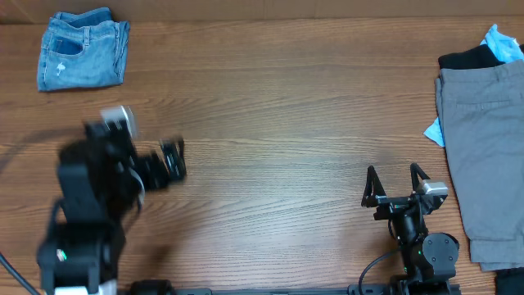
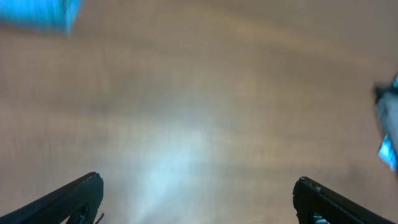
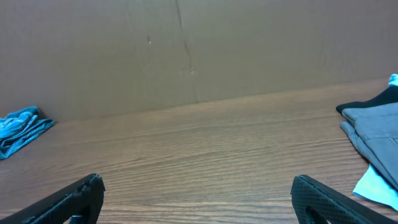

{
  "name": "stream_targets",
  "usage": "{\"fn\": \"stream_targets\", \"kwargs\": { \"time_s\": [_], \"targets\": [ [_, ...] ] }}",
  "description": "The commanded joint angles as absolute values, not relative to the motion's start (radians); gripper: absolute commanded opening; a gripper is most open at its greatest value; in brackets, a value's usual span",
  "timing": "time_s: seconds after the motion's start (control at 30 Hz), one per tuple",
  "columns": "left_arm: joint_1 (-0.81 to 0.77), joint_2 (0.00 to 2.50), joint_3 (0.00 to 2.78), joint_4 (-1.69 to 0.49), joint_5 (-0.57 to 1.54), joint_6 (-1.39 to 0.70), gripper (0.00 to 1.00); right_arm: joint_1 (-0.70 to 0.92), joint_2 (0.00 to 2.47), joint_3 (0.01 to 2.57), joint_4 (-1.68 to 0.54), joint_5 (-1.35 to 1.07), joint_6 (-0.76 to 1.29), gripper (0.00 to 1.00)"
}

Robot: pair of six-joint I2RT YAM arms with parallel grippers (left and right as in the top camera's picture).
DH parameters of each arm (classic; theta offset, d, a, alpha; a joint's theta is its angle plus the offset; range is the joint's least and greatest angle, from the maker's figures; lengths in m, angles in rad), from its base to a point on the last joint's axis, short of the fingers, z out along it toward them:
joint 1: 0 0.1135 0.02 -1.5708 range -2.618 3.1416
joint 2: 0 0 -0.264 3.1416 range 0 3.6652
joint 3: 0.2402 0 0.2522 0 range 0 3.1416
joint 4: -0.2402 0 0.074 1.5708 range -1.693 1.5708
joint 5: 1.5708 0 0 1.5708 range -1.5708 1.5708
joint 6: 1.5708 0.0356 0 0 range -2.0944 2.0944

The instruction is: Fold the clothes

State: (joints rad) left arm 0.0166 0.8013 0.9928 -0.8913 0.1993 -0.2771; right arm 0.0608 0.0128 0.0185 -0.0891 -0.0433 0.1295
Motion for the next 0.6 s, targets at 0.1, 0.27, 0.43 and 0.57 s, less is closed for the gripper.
{"fn": "stream_targets", "kwargs": {
  "time_s": [0.1, 0.27, 0.43, 0.57],
  "targets": [
    [0.006, 0.611, 0.751, -0.87, 0.202, -0.197, 1.0, 0.067, 0.003, 0.008, -0.083, -0.03, 0.126, 1.0],
    [0.006, 0.504, 0.472, -0.438, 0.208, -0.134, 1.0, 0.067, 0.003, 0.008, -0.083, -0.03, 0.126, 1.0],
    [0.006, 0.41, 0.23, -0.12, 0.229, -0.134, 1.0, 0.067, 0.003, 0.008, -0.083, -0.03, 0.126, 1.0],
    [0.006, 0.325, 0.084, 0.089, 0.229, -0.134, 1.0, 0.067, 0.003, 0.008, -0.083, -0.03, 0.126, 1.0]
  ]
}}
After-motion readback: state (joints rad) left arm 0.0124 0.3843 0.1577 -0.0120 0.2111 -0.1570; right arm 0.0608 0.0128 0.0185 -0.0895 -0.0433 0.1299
